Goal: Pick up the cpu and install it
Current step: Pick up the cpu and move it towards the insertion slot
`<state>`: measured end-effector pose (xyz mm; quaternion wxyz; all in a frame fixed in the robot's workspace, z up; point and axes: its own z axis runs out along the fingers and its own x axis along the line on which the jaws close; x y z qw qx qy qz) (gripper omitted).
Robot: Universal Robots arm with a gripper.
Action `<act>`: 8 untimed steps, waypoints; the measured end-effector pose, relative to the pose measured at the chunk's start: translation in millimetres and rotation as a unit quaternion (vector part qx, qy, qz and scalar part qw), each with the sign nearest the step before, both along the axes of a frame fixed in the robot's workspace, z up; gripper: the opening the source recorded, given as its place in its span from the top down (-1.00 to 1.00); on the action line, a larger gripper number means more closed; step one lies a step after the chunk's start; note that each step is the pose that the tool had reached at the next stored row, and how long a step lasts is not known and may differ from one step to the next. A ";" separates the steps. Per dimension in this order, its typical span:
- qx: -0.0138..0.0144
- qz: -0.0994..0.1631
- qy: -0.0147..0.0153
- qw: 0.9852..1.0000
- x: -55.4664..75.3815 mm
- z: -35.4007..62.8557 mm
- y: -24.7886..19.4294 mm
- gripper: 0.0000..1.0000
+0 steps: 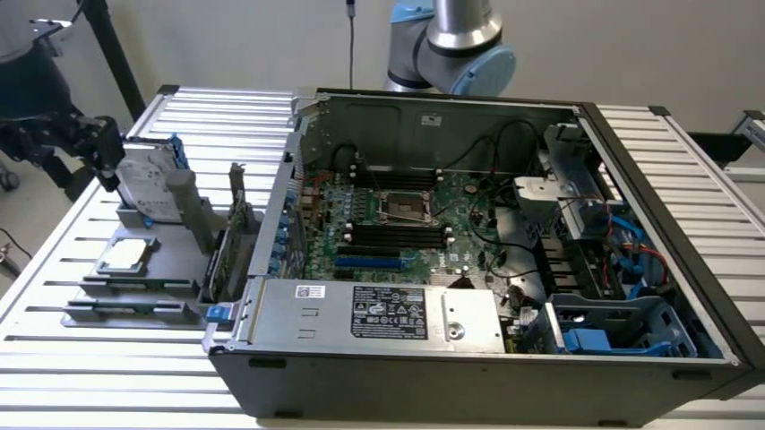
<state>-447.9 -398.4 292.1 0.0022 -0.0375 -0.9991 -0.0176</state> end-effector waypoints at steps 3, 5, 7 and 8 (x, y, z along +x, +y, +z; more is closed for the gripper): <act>0.000 0.000 0.000 1.000 0.1 -5.6 -4.4 -0.31; 0.000 0.000 0.000 1.000 0.1 -9.2 -7.6 -0.31; 0.000 0.000 0.000 1.000 0.1 -13.0 -11.0 -0.31; 0.000 0.000 0.000 1.000 0.1 -14.7 -12.5 -0.31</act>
